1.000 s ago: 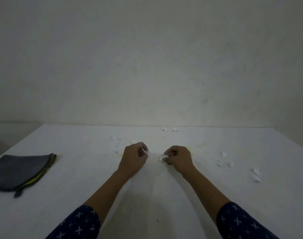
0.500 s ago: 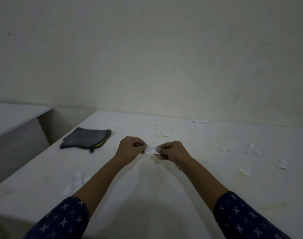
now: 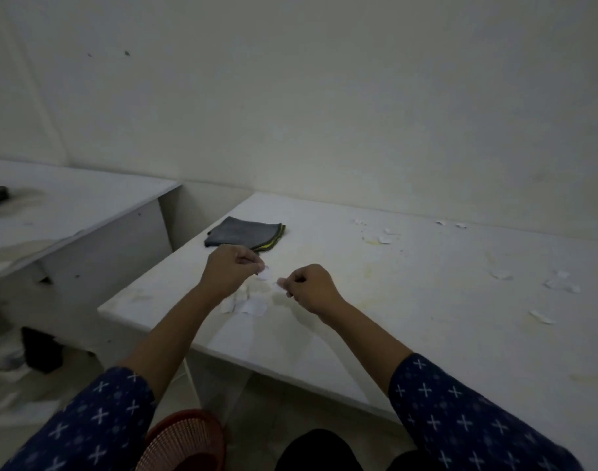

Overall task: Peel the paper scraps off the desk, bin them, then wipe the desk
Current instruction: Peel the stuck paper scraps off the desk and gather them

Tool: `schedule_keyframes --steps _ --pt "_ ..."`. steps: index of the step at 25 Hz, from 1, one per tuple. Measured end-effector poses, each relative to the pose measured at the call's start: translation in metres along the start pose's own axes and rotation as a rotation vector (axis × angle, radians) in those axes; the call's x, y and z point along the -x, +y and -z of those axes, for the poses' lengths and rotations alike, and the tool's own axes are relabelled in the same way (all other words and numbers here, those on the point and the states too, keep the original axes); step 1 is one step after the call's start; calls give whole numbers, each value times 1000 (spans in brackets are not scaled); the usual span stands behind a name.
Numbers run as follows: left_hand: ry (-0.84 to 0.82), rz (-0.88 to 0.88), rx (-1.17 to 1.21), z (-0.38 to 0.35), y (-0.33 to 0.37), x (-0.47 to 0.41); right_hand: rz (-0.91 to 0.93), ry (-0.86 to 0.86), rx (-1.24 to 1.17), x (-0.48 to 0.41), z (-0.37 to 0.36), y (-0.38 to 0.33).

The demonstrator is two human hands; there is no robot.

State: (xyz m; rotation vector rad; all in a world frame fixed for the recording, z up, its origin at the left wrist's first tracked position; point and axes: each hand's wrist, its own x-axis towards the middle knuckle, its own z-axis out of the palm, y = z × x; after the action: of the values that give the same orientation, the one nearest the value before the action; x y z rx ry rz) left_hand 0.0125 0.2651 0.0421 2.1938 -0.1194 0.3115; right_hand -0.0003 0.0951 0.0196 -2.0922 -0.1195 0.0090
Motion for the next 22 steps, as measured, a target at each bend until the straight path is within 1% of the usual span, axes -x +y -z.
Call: schedule_keyframes --steps 2,5,8,12,15,19,22 --pt "-21 26 -52 10 -11 6 28 -6 36 0 -16 -5" --pt "-15 35 -60 15 -26 12 62 5 89 0 -32 -5" --pt "-55 18 -189 11 -35 12 81 54 86 2 -38 1" --pt "41 -53 -111 2 -34 12 181 150 138 3 -33 8" --pt "50 -121 -58 -15 -21 3 185 230 111 -8 -9 15" --pt "-84 -214 -47 -60 5 -24 112 364 167 -28 44 42" --pt "-175 -241 -89 -101 19 -52 54 430 225 -46 89 69"
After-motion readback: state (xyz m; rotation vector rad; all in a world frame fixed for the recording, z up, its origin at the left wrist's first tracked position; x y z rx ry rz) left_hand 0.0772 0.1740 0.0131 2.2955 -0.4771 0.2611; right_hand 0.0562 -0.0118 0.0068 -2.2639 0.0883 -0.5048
